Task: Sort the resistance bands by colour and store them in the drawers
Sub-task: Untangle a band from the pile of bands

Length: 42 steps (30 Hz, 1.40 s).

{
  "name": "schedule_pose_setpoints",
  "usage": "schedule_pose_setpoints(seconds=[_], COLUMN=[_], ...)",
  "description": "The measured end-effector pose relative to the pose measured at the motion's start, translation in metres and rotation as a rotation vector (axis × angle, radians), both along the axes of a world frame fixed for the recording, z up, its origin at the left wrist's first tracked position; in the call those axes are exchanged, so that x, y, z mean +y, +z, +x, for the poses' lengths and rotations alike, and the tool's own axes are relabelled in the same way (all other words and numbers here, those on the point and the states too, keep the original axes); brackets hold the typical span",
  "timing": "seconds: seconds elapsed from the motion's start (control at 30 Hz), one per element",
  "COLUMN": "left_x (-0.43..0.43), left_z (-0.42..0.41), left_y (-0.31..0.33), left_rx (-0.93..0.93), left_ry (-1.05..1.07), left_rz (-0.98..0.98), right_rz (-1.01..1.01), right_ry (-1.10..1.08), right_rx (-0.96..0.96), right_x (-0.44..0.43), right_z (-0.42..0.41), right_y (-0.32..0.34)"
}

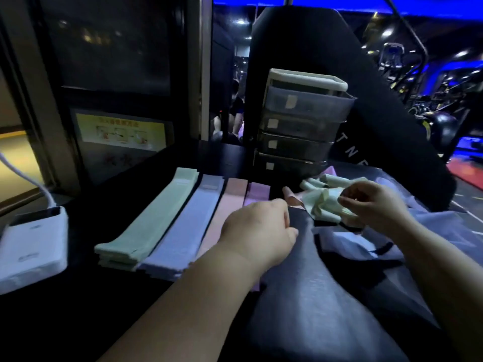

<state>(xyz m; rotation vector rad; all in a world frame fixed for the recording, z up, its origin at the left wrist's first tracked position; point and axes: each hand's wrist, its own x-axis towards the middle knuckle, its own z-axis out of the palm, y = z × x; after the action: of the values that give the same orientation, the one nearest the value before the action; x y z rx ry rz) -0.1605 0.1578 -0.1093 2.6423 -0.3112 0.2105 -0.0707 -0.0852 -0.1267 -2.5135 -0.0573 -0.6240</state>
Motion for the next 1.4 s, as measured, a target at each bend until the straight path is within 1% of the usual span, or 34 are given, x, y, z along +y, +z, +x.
schedule_pose_setpoints(seconds=[0.1,0.23,0.3,0.4,0.53,0.6,0.63,0.7,0.73,0.83,0.9,1.0,1.1,1.2,1.3,1.4], left_x=[-0.045,-0.097,-0.116,-0.133,-0.135,-0.134,-0.134,-0.135,-0.135,-0.135,-0.135,-0.133,-0.132,-0.132,-0.131,-0.130], left_z=[0.011,0.027,0.035,0.042,0.051,0.053,0.053,0.054,0.054,0.055,0.055,0.055,0.056,0.057,0.059,0.059], left_y=[0.002,-0.003,-0.010,-0.031,-0.049,-0.053,-0.054,-0.057,-0.059,-0.059,-0.059,-0.060,-0.061,-0.060,-0.060,-0.057], left_rx=[0.001,0.076,0.067,0.029,0.017,0.035,0.061,0.096,0.098,0.102,0.111,0.109,0.108,0.067,-0.015,-0.033], left_ry=[-0.054,-0.110,-0.109,-0.104,-0.094,-0.082,-0.081,-0.083,-0.083,-0.089,-0.098,-0.102,-0.105,-0.103,-0.140,-0.228], left_rz=[0.056,0.053,0.051,0.034,-0.053,0.008,0.060,0.138,0.146,0.099,0.056,-0.005,-0.035,-0.113,-0.374,-0.622], right_rz=[0.015,0.155,0.219,0.217,0.104,0.087,0.044,-0.106,-0.165,-0.265,-0.370,-0.421,-0.356,-0.253,-0.016,0.109], right_ry=[-0.047,-0.055,-0.052,-0.075,-0.128,-0.149,-0.159,-0.176,-0.183,-0.209,-0.235,-0.265,-0.236,-0.152,0.030,0.217], right_rx=[-0.035,-0.077,-0.118,-0.071,0.100,0.187,0.231,0.296,0.311,0.388,0.457,0.478,0.432,0.277,0.158,0.121], right_x=[-0.030,-0.055,-0.062,-0.074,-0.086,-0.087,-0.085,-0.080,-0.076,-0.065,-0.062,-0.060,-0.058,-0.058,-0.054,-0.048], right_z=[-0.006,-0.014,-0.017,-0.021,-0.022,-0.024,-0.024,-0.025,-0.026,-0.027,-0.025,-0.021,-0.023,-0.031,-0.038,-0.041], right_y=[-0.005,-0.005,0.002,0.007,0.010,0.011,0.010,0.007,0.005,0.002,-0.001,-0.002,0.003,0.007,0.012,0.016])
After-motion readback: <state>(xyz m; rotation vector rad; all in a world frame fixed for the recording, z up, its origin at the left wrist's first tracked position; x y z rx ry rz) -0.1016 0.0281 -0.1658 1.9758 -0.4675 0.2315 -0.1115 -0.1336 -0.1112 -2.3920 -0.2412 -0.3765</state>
